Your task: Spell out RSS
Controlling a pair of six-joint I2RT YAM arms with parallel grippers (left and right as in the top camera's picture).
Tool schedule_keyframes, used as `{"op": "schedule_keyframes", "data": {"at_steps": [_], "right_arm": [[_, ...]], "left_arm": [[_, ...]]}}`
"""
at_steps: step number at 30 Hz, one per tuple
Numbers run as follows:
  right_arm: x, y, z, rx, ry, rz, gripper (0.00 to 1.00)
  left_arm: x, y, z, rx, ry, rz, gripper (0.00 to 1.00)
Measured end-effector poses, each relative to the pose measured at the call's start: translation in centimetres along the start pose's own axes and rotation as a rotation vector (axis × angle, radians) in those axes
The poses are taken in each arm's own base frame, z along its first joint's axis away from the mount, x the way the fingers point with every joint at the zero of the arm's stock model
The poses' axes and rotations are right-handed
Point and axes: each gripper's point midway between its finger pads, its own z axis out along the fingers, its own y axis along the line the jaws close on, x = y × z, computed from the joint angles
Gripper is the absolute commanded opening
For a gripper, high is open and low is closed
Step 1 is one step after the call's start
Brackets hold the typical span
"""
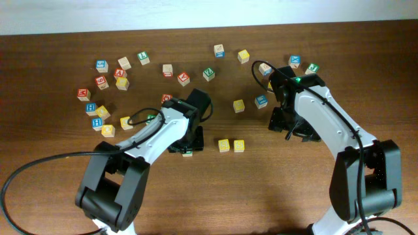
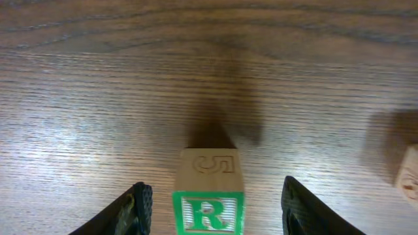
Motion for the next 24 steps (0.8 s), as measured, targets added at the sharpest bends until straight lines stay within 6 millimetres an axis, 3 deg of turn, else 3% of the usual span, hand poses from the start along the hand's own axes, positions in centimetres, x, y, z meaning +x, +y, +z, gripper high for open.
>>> {"op": "schedule_keyframes", "data": {"at_steps": [3, 15, 24], "right_arm": [[0.0, 0.0, 0.0, 0.001, -0.001, 0.0, 0.98], [0.0, 0.0, 0.0, 0.003, -0.002, 0.0, 0.98], [-0.1, -0.1, 0.0, 0.005, -0.004, 0.001, 0.98]], "left_arm": [[0.1, 0.3, 0.2, -0.013, -0.003, -0.002, 0.47], [0.2, 0.1, 0.4, -0.003, 0.001, -0.029, 0.44], [0.2, 0.0, 1.4, 0.01, -0.014, -0.034, 0.3]]}}
